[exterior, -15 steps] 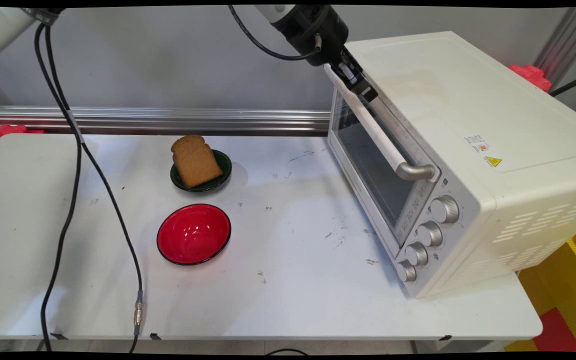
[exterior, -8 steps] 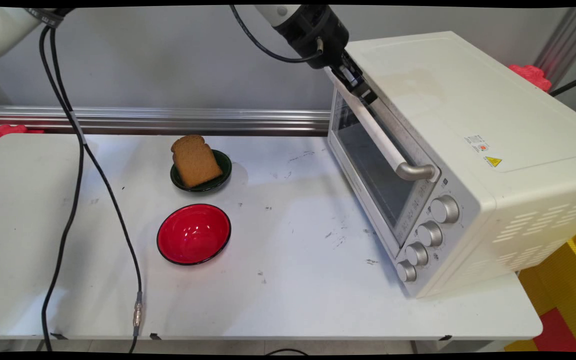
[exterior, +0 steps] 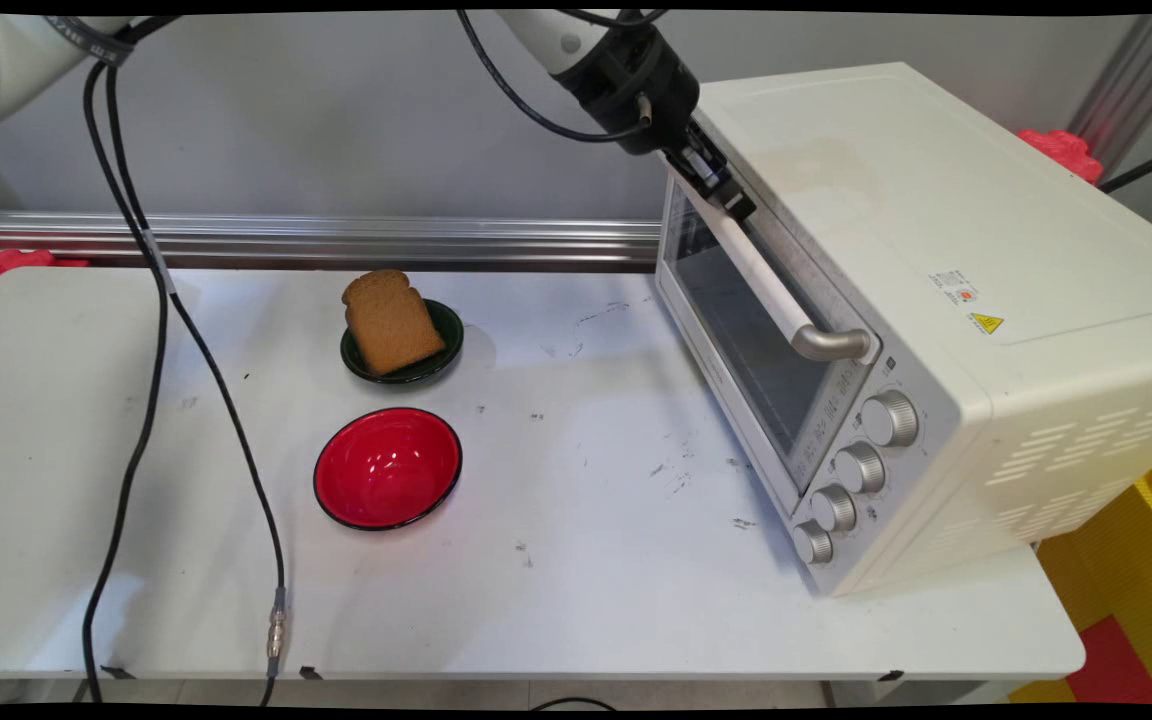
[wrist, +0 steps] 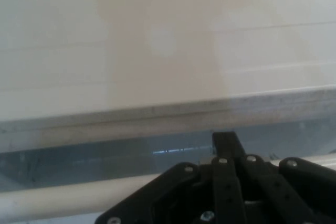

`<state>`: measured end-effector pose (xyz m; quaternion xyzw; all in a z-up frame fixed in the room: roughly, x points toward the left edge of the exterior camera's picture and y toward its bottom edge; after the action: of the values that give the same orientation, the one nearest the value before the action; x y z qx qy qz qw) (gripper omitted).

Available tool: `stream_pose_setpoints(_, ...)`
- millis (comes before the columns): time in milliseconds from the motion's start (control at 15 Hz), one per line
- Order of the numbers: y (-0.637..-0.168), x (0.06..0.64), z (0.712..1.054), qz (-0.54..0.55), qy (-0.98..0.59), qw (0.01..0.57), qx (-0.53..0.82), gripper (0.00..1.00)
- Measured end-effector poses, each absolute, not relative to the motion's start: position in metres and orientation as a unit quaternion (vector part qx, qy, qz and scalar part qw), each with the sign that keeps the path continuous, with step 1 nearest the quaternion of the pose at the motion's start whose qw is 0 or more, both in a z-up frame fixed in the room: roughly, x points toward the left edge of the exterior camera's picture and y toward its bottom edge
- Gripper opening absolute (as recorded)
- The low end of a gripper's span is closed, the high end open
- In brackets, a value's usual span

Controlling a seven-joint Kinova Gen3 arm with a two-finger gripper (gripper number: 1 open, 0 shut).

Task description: Open the oven

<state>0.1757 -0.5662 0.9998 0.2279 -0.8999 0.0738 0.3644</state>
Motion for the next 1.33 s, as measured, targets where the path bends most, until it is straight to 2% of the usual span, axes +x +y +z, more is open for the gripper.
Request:
stream_pose_setpoints(733,-0.563,0.176,0.985,0.068,-0.898,0.364,0.240,0.00)
stream_pose_setpoints(1333,-0.543,0.201,0.978,0.059,-0.905,0.332,0.259,0.00)
